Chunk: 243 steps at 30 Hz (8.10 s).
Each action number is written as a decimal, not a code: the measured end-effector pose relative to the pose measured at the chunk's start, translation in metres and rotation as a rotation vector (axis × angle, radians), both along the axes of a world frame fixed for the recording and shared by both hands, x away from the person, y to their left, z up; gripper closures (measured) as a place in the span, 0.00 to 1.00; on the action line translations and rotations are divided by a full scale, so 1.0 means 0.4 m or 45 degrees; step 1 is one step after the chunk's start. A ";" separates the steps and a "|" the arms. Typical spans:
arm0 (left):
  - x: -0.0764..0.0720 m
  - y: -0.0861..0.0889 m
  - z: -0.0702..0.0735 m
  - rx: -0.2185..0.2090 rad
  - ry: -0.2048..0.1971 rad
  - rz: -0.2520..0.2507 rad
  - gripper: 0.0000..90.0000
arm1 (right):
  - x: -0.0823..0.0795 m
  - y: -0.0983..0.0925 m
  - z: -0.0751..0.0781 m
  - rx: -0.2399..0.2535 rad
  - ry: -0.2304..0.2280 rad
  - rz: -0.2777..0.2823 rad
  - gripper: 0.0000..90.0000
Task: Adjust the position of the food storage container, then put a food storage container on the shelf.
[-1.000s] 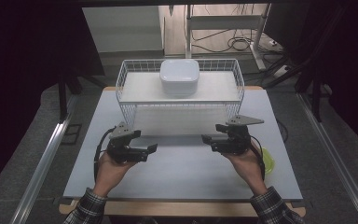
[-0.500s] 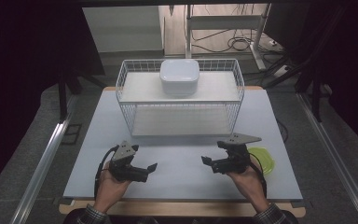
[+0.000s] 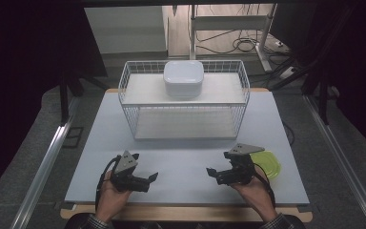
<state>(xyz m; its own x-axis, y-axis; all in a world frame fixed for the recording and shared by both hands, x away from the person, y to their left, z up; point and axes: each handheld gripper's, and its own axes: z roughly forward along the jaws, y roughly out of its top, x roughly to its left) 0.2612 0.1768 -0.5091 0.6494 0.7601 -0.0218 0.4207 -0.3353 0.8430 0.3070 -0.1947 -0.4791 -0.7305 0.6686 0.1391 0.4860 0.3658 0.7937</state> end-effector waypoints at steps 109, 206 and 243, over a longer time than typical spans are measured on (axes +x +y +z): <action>0.004 -0.027 -0.013 0.041 0.033 -0.046 0.03 | -0.055 -0.215 -0.059 -0.184 0.339 -0.208 0.99; -0.029 -0.009 -0.024 0.141 0.072 -0.047 0.04 | 0.025 -0.012 -0.024 -0.099 0.005 0.029 0.07; -0.029 -0.015 -0.025 0.175 0.057 -0.056 0.04 | 0.124 0.060 -0.054 0.293 0.597 0.065 0.78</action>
